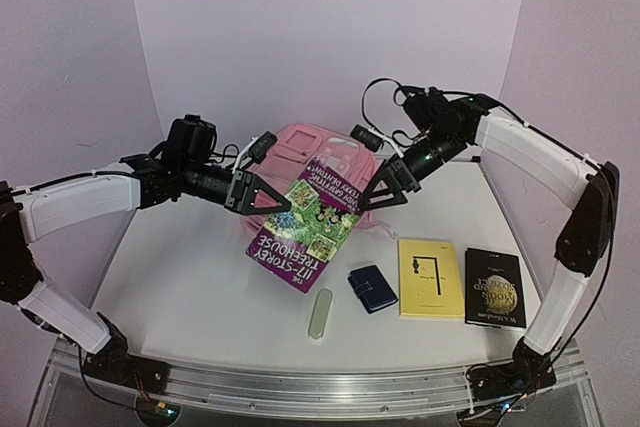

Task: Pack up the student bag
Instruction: Place the book in the student bag.

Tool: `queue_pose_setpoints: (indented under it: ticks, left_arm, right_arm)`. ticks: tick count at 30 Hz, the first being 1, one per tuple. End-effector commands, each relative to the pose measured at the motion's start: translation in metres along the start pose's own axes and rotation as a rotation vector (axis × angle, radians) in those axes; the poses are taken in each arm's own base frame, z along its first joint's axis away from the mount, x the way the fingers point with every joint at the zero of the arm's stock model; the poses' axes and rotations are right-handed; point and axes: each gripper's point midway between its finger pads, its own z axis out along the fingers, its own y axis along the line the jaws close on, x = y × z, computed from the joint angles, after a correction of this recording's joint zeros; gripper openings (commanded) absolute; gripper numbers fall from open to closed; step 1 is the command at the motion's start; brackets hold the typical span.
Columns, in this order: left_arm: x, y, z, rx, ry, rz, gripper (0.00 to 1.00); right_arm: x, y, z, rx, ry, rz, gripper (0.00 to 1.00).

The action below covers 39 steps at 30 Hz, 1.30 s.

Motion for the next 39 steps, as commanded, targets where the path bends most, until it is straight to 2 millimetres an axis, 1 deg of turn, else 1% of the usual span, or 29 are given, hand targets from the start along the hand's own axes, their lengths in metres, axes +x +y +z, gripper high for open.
queue_pose_setpoints:
  ticks: [1,4,7,9,10,11,13,15,16,17,18,20,21,23,25,26,27,30,33,35,39]
  left_arm:
    - [-0.016,-0.054,-0.015,0.130,-0.028,0.160,0.00]
    - [-0.011,-0.058,-0.013,0.158,-0.013,0.161,0.00]
    - [-0.006,-0.061,-0.008,0.181,0.006,0.162,0.00]
    - [-0.004,-0.060,-0.006,0.188,0.008,0.163,0.00]
    - [-0.004,-0.060,-0.005,0.193,0.009,0.162,0.00]
    - [-0.004,-0.060,-0.004,0.198,0.009,0.162,0.00]
    - [-0.004,-0.057,-0.003,0.196,0.011,0.155,0.00]
    - [-0.004,-0.054,-0.002,0.180,0.005,0.148,0.04]
    - [-0.005,-0.053,-0.002,0.166,-0.003,0.148,0.08]
    - [-0.006,-0.050,-0.003,0.146,-0.015,0.147,0.14]
    - [-0.007,-0.048,-0.003,0.127,-0.027,0.144,0.19]
    - [-0.010,-0.044,-0.005,0.088,-0.058,0.147,0.33]
    - [-0.012,-0.042,-0.007,0.065,-0.078,0.149,0.41]
    - [-0.015,-0.036,-0.011,0.015,-0.125,0.148,0.61]
    - [-0.019,-0.032,-0.015,-0.008,-0.183,0.136,0.77]
    - [-0.017,-0.028,-0.017,-0.012,-0.204,0.121,0.83]
    - [-0.019,-0.026,-0.020,-0.010,-0.224,0.105,0.86]
    - [-0.020,-0.019,-0.030,-0.012,-0.289,0.058,0.90]
    - [-0.012,-0.011,-0.038,-0.013,-0.348,0.010,0.92]
    - [-0.009,-0.011,-0.040,0.008,-0.378,-0.015,0.93]
    - [-0.005,-0.017,-0.044,0.095,-0.442,-0.010,0.93]
  right_arm:
    - [0.005,0.056,0.012,-0.144,0.043,-0.065,0.98]
    - [0.005,0.063,0.021,-0.163,0.060,-0.066,0.98]
    - [0.002,0.068,0.032,-0.175,0.079,-0.063,0.96]
    - [0.003,0.070,0.041,-0.186,0.097,-0.059,0.90]
    - [0.003,0.071,0.045,-0.193,0.105,-0.058,0.85]
    - [0.003,0.073,0.047,-0.200,0.108,-0.057,0.79]
    - [0.002,0.074,0.050,-0.209,0.111,-0.045,0.62]
    - [-0.001,0.075,0.049,-0.210,0.106,-0.040,0.49]
    - [-0.002,0.076,0.048,-0.209,0.102,-0.040,0.41]
    - [-0.004,0.076,0.047,-0.206,0.099,-0.038,0.31]
    - [-0.006,0.076,0.046,-0.202,0.095,-0.037,0.18]
    - [-0.010,0.076,0.043,-0.183,0.087,-0.032,0.04]
    - [-0.013,0.075,0.041,-0.170,0.083,-0.032,0.00]
    - [-0.018,0.073,0.037,-0.141,0.071,-0.035,0.00]
    - [-0.027,0.071,0.033,-0.134,0.048,-0.025,0.00]
    - [-0.033,0.071,0.031,-0.137,0.033,-0.020,0.00]
    - [-0.039,0.070,0.028,-0.137,0.018,-0.013,0.00]
    - [-0.057,0.068,0.013,-0.130,-0.039,-0.008,0.00]
    - [-0.075,0.068,-0.005,-0.117,-0.103,-0.017,0.00]
    - [-0.085,0.069,-0.013,-0.117,-0.138,-0.014,0.00]
    - [-0.099,0.068,-0.013,-0.136,-0.183,0.019,0.00]
